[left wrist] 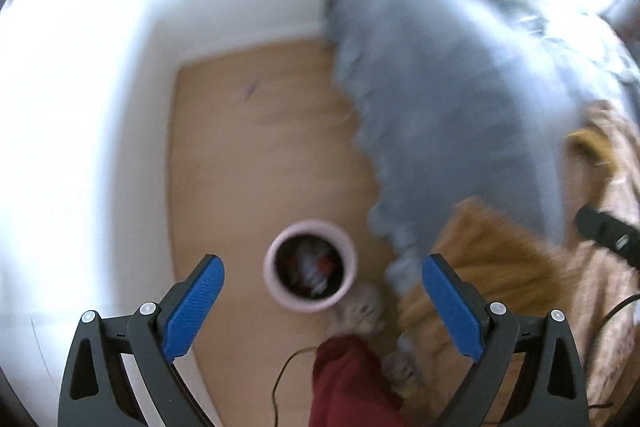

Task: Collect trash
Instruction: 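Move both open tools back over the blanket toward the crumpled paper, then grasp the crumpled lilac paper with the left tool while the right grasps the candy wrapper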

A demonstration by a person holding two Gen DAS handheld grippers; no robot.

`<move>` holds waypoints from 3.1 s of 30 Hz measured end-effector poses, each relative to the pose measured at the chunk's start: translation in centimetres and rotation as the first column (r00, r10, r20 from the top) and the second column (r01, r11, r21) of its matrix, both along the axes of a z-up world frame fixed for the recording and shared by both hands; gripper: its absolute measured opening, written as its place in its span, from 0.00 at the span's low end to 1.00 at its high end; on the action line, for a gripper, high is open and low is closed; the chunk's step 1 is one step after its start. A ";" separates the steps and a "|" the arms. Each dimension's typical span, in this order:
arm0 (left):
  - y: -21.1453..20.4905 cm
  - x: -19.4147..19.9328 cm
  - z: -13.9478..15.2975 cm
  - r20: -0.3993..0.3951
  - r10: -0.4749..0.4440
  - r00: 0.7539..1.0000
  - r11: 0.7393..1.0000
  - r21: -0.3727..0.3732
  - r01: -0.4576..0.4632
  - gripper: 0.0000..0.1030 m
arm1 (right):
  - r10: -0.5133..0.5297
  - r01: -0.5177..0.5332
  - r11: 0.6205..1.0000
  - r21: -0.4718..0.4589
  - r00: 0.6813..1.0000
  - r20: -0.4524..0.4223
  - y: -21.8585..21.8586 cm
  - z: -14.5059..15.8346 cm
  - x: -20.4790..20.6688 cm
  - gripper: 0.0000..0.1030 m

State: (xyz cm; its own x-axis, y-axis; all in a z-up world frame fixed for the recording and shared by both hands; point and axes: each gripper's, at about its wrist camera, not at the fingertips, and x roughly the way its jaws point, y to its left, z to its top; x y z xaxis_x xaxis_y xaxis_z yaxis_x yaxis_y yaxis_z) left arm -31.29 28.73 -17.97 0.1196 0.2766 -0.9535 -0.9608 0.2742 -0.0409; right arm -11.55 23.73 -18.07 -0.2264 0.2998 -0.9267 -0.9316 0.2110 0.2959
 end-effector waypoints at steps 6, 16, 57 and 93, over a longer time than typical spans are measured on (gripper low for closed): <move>-0.2 13.1 7.8 0.105 -0.294 0.950 0.950 0.138 0.279 0.96 | -0.232 0.227 0.972 0.054 0.966 0.112 -5.2 6.3 8.3 0.77; -11.0 37.5 14.3 0.159 -0.770 0.618 0.637 0.249 0.729 0.96 | -0.712 0.700 0.702 0.128 0.688 0.139 -21.7 10.8 23.9 0.78; -29.9 66.3 -5.0 0.076 -0.989 0.125 0.118 -0.087 0.989 0.96 | -0.969 0.949 0.194 -0.250 0.224 0.099 -42.9 -9.6 45.9 0.79; -31.5 65.9 -2.5 0.088 -0.986 0.142 0.137 -0.066 0.988 0.40 | -0.979 0.969 0.182 -0.165 0.194 0.061 -48.5 -3.8 41.9 0.15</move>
